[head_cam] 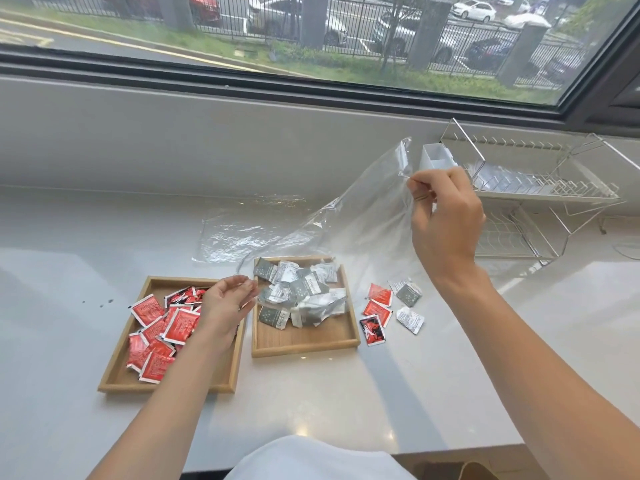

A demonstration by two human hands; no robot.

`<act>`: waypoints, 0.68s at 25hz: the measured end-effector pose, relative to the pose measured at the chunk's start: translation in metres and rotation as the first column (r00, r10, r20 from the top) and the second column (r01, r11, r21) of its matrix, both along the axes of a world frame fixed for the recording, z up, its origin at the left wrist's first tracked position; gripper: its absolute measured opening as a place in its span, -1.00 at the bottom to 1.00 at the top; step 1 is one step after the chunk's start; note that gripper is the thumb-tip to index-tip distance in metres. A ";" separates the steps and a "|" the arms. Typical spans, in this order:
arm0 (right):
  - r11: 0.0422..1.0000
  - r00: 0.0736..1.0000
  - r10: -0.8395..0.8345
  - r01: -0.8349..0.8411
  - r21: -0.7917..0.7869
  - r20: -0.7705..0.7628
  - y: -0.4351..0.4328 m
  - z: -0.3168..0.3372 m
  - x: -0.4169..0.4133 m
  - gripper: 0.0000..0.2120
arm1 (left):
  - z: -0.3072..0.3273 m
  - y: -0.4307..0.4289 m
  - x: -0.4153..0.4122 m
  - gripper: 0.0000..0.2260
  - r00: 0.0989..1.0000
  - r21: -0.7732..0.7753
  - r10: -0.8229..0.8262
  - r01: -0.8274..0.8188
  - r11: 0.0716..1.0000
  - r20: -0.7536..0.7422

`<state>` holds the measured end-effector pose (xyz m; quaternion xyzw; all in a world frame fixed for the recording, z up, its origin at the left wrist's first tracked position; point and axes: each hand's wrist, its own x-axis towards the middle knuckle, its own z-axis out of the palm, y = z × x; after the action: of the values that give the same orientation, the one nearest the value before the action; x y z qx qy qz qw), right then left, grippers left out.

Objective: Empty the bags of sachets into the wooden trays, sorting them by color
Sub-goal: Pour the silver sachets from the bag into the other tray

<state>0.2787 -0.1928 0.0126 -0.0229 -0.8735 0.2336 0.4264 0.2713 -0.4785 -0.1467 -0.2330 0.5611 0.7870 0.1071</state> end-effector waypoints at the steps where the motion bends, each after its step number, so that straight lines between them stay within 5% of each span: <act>1: 1.000 1.000 -0.002 0.002 -0.001 -0.020 0.000 0.000 0.000 -0.85 | 0.002 0.001 0.000 -0.88 1.000 -0.004 -0.003 0.003 1.000 -0.004; 10: 0.999 1.000 -0.010 0.011 -0.050 0.026 0.008 0.000 -0.001 -0.88 | 0.002 -0.002 -0.005 -0.87 0.999 0.014 -0.014 0.014 1.000 -0.031; 17: 0.907 0.945 0.197 -0.074 -0.414 0.262 0.029 -0.012 -0.002 -0.87 | 0.005 -0.007 -0.015 -0.83 0.989 -0.061 0.024 -0.033 0.998 -0.149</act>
<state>0.2771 -0.1641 0.0007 -0.0830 -0.8610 0.4299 0.2588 0.2568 -0.4857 -0.1417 -0.1853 0.5888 0.7854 0.0466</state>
